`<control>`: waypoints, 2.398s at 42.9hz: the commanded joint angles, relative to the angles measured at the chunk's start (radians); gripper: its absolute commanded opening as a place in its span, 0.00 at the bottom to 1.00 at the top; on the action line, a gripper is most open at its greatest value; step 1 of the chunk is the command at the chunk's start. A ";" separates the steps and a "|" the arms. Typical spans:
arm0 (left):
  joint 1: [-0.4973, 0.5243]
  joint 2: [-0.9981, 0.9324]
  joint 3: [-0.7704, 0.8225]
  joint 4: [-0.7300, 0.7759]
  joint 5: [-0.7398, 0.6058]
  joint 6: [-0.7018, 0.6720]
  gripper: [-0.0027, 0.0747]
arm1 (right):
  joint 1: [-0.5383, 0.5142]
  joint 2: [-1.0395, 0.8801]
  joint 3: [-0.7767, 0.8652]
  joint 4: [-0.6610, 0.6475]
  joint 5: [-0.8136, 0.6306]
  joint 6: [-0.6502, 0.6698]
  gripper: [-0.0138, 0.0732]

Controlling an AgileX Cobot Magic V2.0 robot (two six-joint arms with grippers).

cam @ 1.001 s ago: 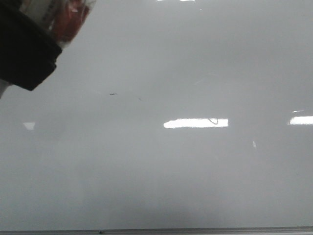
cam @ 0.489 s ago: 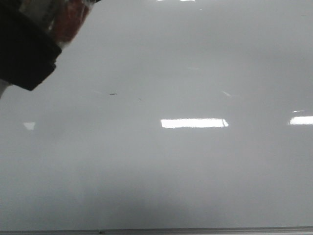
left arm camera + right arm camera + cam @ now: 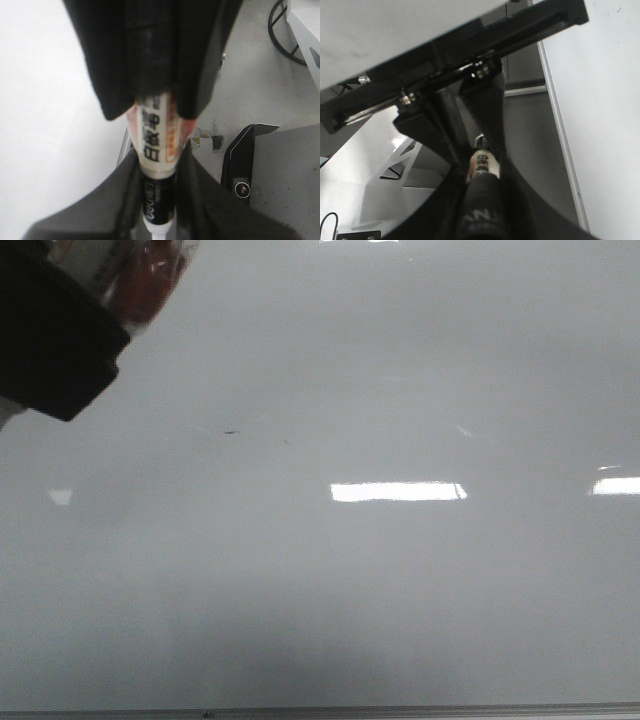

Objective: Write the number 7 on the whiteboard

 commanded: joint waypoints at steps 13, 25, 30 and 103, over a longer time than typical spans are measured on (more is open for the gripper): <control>-0.008 -0.182 0.044 -0.012 -0.219 -0.037 0.66 | -0.253 -0.077 0.025 -0.067 -0.131 0.067 0.09; -0.008 -0.578 0.269 -0.011 -0.345 -0.125 0.14 | -0.351 -0.219 0.327 0.136 -0.599 0.065 0.08; -0.008 -0.721 0.324 -0.011 -0.343 -0.127 0.01 | -0.351 -0.218 0.365 0.180 -0.615 0.065 0.08; -0.008 -0.808 0.357 -0.011 -0.343 -0.127 0.01 | -0.378 0.264 0.214 0.230 -0.622 0.004 0.08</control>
